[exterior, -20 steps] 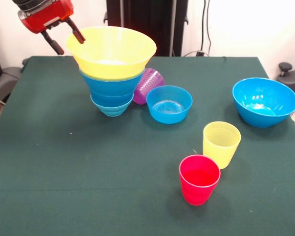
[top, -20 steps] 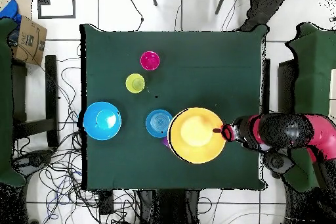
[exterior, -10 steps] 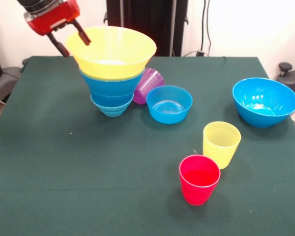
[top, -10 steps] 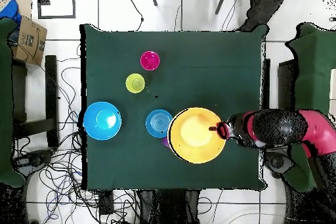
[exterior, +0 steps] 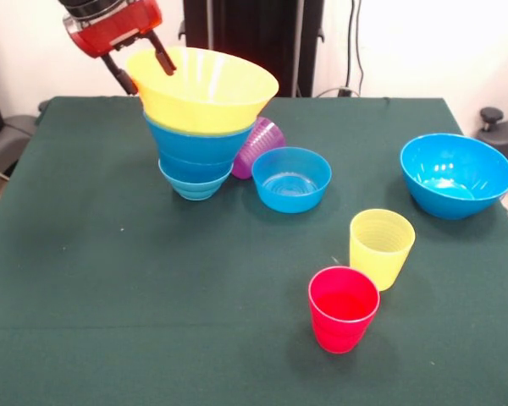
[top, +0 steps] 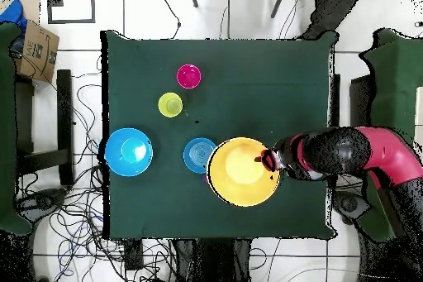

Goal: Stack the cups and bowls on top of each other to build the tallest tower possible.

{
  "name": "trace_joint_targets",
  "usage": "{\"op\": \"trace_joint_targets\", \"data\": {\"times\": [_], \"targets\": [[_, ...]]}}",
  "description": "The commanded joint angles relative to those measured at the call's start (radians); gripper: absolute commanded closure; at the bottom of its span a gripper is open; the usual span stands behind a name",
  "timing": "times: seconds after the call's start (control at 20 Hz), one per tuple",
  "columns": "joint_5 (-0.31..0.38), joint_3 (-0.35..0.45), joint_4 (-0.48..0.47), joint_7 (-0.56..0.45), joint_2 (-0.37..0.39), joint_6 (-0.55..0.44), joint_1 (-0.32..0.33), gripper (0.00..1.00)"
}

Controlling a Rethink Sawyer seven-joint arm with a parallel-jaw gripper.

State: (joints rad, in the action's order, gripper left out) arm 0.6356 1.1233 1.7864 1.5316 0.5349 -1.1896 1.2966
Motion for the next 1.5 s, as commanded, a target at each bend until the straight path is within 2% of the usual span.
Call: {"op": "trace_joint_targets", "data": {"times": [0.05, 0.5, 0.8, 1.15, 1.4, 1.5], "targets": [[-0.010, -0.106, 0.053, 0.141, 0.077, 0.101, -0.064, 0.00], [-0.058, -0.149, 0.077, 0.147, 0.146, 0.134, -0.087, 0.00], [-0.073, -0.181, 0.060, 0.101, 0.150, 0.134, -0.092, 0.00], [-0.111, -0.177, 0.062, 0.077, 0.223, 0.116, -0.089, 0.00], [-0.126, -0.192, 0.068, 0.107, 0.244, 0.146, -0.111, 0.00], [-0.136, -0.201, 0.074, 0.143, 0.280, 0.160, -0.131, 0.00]]}}
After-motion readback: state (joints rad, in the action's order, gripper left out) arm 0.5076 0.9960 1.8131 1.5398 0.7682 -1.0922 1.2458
